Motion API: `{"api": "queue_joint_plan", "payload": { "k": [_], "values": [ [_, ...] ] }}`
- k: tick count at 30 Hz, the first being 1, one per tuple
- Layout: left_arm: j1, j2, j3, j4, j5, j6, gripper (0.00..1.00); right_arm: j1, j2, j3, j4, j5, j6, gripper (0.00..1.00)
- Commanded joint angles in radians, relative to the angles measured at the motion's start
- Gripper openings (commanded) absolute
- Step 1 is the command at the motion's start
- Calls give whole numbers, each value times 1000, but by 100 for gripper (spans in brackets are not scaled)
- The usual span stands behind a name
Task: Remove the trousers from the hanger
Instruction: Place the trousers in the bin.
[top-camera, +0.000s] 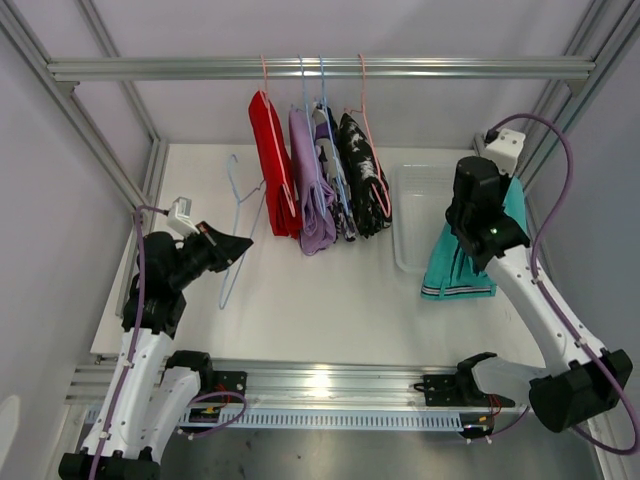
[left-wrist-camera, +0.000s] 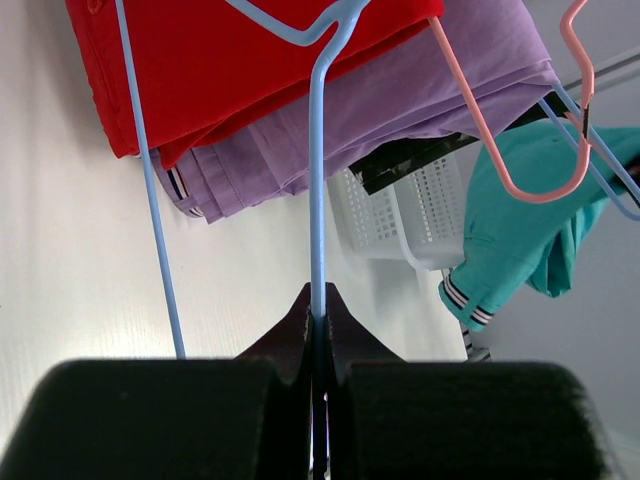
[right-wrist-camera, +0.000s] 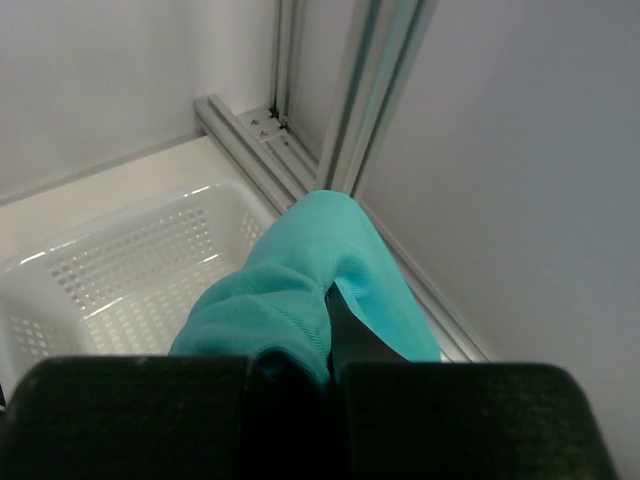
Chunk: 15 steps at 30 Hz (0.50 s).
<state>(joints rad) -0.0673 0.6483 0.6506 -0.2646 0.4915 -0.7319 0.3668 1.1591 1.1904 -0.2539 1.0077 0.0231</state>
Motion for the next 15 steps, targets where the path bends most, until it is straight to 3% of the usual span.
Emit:
{"api": "queue_joint_plan", "payload": {
  "k": [1, 7, 15],
  "values": [
    [-9, -3, 4, 33, 44, 19, 0, -19, 53, 64, 122, -32, 63, 0],
    [-9, -12, 9, 27, 44, 28, 0, -61, 180, 61, 169, -90, 98, 0],
    [-9, -2, 6, 33, 56, 25, 0, -77, 378, 205, 174, -147, 103, 0]
  ]
}}
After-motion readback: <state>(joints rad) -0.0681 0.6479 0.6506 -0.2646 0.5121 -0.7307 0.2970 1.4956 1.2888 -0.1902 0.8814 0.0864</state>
